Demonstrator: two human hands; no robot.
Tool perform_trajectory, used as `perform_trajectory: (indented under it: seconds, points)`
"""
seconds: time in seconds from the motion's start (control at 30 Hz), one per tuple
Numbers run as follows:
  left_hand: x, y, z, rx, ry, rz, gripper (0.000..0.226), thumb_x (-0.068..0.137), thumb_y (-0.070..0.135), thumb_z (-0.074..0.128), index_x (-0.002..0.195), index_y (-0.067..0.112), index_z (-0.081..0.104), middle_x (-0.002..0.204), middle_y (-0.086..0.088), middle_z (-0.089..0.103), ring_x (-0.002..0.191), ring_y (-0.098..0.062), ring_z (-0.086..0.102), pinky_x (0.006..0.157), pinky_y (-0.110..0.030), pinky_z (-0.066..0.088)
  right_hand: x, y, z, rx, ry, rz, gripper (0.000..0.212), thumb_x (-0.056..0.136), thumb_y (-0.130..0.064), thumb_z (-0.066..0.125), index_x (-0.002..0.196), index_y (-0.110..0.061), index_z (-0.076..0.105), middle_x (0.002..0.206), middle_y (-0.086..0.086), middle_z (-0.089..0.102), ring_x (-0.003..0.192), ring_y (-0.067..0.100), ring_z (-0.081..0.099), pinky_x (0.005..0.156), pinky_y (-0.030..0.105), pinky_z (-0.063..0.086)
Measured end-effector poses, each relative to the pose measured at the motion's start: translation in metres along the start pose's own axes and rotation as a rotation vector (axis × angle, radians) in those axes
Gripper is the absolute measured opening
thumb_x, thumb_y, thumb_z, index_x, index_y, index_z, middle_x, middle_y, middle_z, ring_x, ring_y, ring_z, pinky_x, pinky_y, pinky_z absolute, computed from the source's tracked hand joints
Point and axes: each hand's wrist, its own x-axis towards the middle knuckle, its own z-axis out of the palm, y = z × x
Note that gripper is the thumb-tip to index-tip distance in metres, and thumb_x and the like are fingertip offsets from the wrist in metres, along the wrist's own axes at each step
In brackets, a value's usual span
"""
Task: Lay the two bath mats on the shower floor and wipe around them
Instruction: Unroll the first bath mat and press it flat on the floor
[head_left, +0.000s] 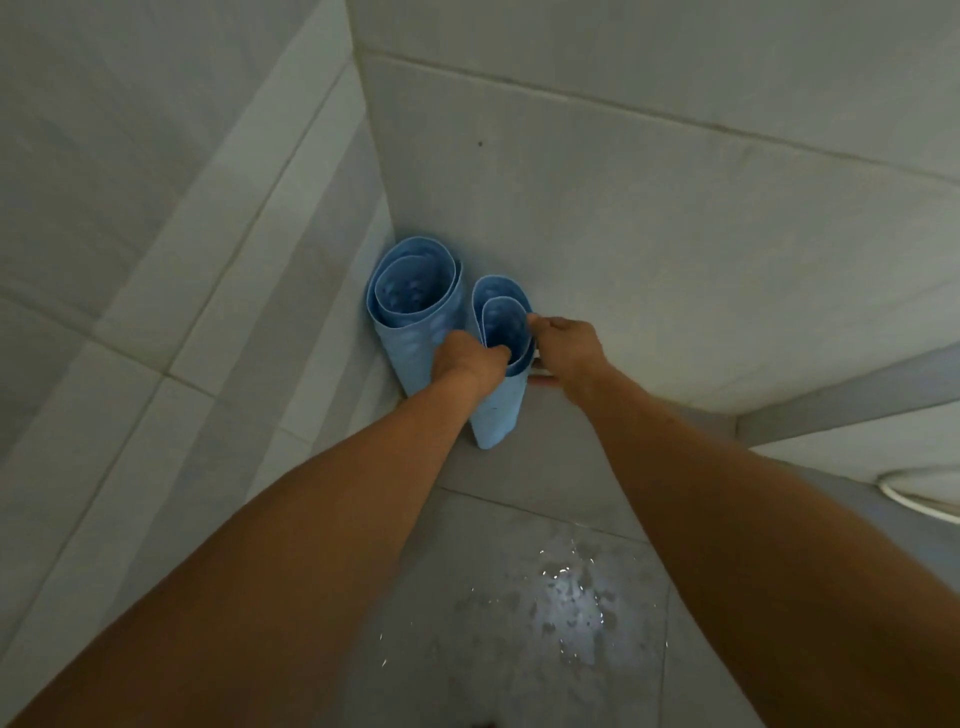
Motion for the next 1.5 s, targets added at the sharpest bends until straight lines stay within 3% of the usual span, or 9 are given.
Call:
perform_trajectory:
  seconds: [0.27, 0.47, 0.57, 0.9, 1.0, 1.13, 1.27, 1.37, 1.5]
  points:
    - [-0.037, -0.026, 0.014, 0.216, 0.120, 0.008, 0.014, 0.087, 0.016, 0.064, 0.087, 0.003, 0.062, 0.084, -0.010, 0.066, 0.075, -0.025, 0.062, 0.062, -0.033, 0.050, -0.039, 0.069, -0.027, 0.145, -0.046, 0.069, 0.030, 0.094, -0.028, 0.066, 0.115, -0.008, 0.069, 0.112, 0.013, 0.072, 0.103, 0.028, 0.069, 0.074, 0.035, 0.059]
    - [-0.094, -0.046, 0.036, 0.356, 0.069, 0.202, 0.032, 0.084, 0.011, 0.058, 0.053, 0.017, 0.053, 0.058, -0.006, 0.058, 0.061, -0.026, 0.059, 0.050, -0.027, 0.044, -0.084, 0.134, -0.055, -0.771, -0.059, -0.217, 0.041, 0.093, -0.025, 0.053, 0.130, -0.008, 0.051, 0.120, 0.018, 0.060, 0.108, 0.038, 0.061, 0.088, 0.045, 0.053]
    - [-0.126, -0.045, 0.052, 0.371, 0.075, 0.260, 0.037, 0.081, 0.011, 0.057, 0.046, 0.016, 0.047, 0.046, 0.000, 0.045, 0.050, -0.020, 0.045, 0.045, -0.023, 0.030, -0.108, 0.166, -0.083, -0.661, 0.007, -0.156, 0.052, 0.097, -0.025, 0.054, 0.145, -0.012, 0.038, 0.130, 0.019, 0.055, 0.115, 0.039, 0.056, 0.096, 0.047, 0.049]
    - [-0.277, -0.046, 0.100, 0.398, -0.144, 0.428, 0.026, 0.079, 0.016, 0.050, 0.055, 0.007, 0.052, 0.050, 0.002, 0.037, 0.048, -0.010, 0.032, 0.048, -0.023, 0.031, -0.202, 0.251, -0.203, -0.604, -0.055, -0.192, 0.045, 0.090, -0.025, 0.066, 0.133, -0.023, 0.051, 0.122, 0.009, 0.063, 0.110, 0.034, 0.062, 0.092, 0.046, 0.053]
    - [-0.335, -0.050, 0.122, 0.379, -0.223, 0.469, 0.034, 0.082, 0.005, 0.047, 0.050, 0.013, 0.043, 0.047, 0.005, 0.034, 0.043, -0.006, 0.029, 0.046, -0.024, 0.029, -0.223, 0.271, -0.243, -0.509, 0.115, -0.233, 0.022, 0.097, -0.020, 0.054, 0.117, -0.016, 0.063, 0.110, 0.018, 0.070, 0.106, 0.039, 0.064, 0.087, 0.042, 0.052]
    - [-0.392, -0.065, 0.158, 0.237, -0.276, 0.344, 0.024, 0.082, 0.006, 0.040, 0.060, 0.014, 0.043, 0.057, 0.000, 0.037, 0.058, -0.015, 0.033, 0.057, -0.030, 0.029, -0.253, 0.272, -0.305, -0.645, 0.198, -0.307, 0.023, 0.100, -0.032, 0.048, 0.096, -0.013, 0.060, 0.096, 0.023, 0.068, 0.096, 0.044, 0.063, 0.074, 0.042, 0.049]
    - [-0.447, -0.101, 0.209, 0.062, -0.362, 0.157, 0.021, 0.076, 0.042, 0.044, 0.077, 0.025, 0.056, 0.081, 0.006, 0.059, 0.075, -0.014, 0.052, 0.073, -0.035, 0.044, -0.286, 0.245, -0.347, -0.821, 0.117, -0.385, 0.035, 0.095, -0.031, 0.050, 0.065, -0.013, 0.047, 0.077, 0.016, 0.061, 0.080, 0.040, 0.059, 0.066, 0.035, 0.045]
    - [-0.483, -0.114, 0.258, 0.048, -0.437, 0.107, 0.070, 0.075, 0.054, 0.070, 0.133, 0.026, 0.042, 0.114, 0.007, 0.057, 0.101, -0.013, 0.059, 0.086, -0.028, 0.046, -0.311, 0.216, -0.361, -0.964, -0.097, -0.436, 0.036, 0.088, -0.023, 0.055, 0.057, -0.008, 0.044, 0.055, 0.005, 0.046, 0.061, 0.030, 0.042, 0.054, 0.031, 0.034]
    - [-0.480, -0.112, 0.316, 0.111, -0.243, 0.143, 0.079, 0.079, 0.045, 0.075, 0.143, 0.019, 0.037, 0.132, -0.007, 0.057, 0.116, -0.024, 0.057, 0.094, -0.027, 0.045, -0.339, 0.181, -0.371, -1.118, -0.288, -0.391, 0.024, 0.083, -0.024, 0.063, 0.063, -0.011, 0.060, 0.055, -0.002, 0.052, 0.055, 0.020, 0.045, 0.051, 0.026, 0.038]
